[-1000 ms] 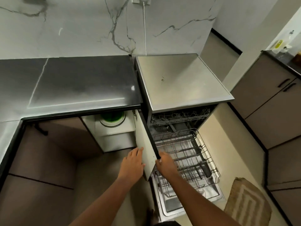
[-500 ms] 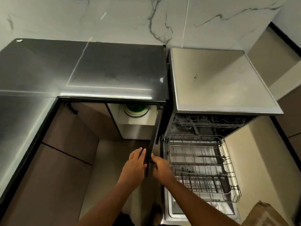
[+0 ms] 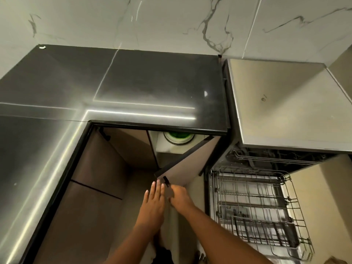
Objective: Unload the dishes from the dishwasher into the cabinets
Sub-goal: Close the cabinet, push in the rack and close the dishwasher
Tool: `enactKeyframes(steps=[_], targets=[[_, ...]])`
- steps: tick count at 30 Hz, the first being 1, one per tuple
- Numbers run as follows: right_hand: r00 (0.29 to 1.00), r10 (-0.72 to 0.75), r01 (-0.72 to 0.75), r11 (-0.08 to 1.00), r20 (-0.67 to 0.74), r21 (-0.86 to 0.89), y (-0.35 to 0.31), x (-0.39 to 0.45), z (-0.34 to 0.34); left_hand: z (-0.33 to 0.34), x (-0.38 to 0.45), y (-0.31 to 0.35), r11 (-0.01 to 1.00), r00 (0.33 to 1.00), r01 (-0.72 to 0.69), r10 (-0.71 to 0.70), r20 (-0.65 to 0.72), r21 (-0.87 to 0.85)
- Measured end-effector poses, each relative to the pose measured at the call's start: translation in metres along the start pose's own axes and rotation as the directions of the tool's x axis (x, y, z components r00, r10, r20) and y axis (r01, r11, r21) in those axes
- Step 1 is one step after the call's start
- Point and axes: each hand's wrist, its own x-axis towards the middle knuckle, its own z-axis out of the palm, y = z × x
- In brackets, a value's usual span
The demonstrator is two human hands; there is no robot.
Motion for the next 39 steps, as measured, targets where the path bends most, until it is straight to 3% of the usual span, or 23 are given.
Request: enactKeyframes(steps=[4, 7, 12, 16, 19, 21, 25, 30, 36, 39], targets=[[0.994, 0.091, -0.091, 0.996, -0.067, 0.004, -0.022, 0.044, 0.015, 0.01, 0.024, -0.035, 0.994, 0.998, -0.031, 0.036, 0.054, -0.104], [0.974, 0.146, -0.151, 0.989, -0.173, -0.012, -0.025, 0.065, 0.026, -0.004, 0.052, -0.059, 0.972, 0.993, 0.064, -0.04, 0.11, -0.228], [0.975, 0.111, -0.116, 0.993, -0.194, -0.012, -0.046, 0.094, 0.029, -0.017, 0.088, -0.082, 0.925, 0.978, 0.056, 0.024, 0.205, -0.375], [0.973, 0.108, -0.094, 0.992, -0.203, 0.079, -0.064, 0.118, 0.021, -0.02, 0.112, -0.089, 0.799, 0.993, 0.118, -0.077, 0.094, -0.59], [0.961, 0.138, -0.102, 0.982, -0.239, 0.156, -0.065, 0.134, 0.016, -0.025, 0.136, -0.098, 0.686, 0.979, 0.191, -0.183, 0.087, -0.702], [0.961, 0.129, -0.091, 0.983, -0.244, 0.161, -0.065, 0.14, 0.014, -0.029, 0.146, -0.099, 0.677, 0.975, 0.204, -0.202, 0.088, -0.707], [0.951, 0.083, -0.026, 0.981, -0.297, 0.192, -0.072, 0.154, 0.016, -0.034, 0.163, -0.107, 0.698, 0.966, 0.158, -0.255, -0.036, -0.699], [0.878, 0.168, 0.03, 0.915, -0.448, 0.402, -0.082, 0.163, 0.021, -0.041, 0.185, -0.119, 0.602, 0.972, 0.13, -0.236, -0.02, -0.788], [0.902, 0.041, 0.07, 0.968, -0.43, 0.24, -0.089, 0.186, 0.015, -0.057, 0.213, -0.127, 0.579, 0.965, 0.187, -0.258, 0.039, -0.793], [0.922, 0.017, 0.042, 0.989, -0.387, 0.142, -0.093, 0.2, 0.01, -0.065, 0.226, -0.133, 0.638, 0.969, 0.22, -0.228, 0.091, -0.738]])
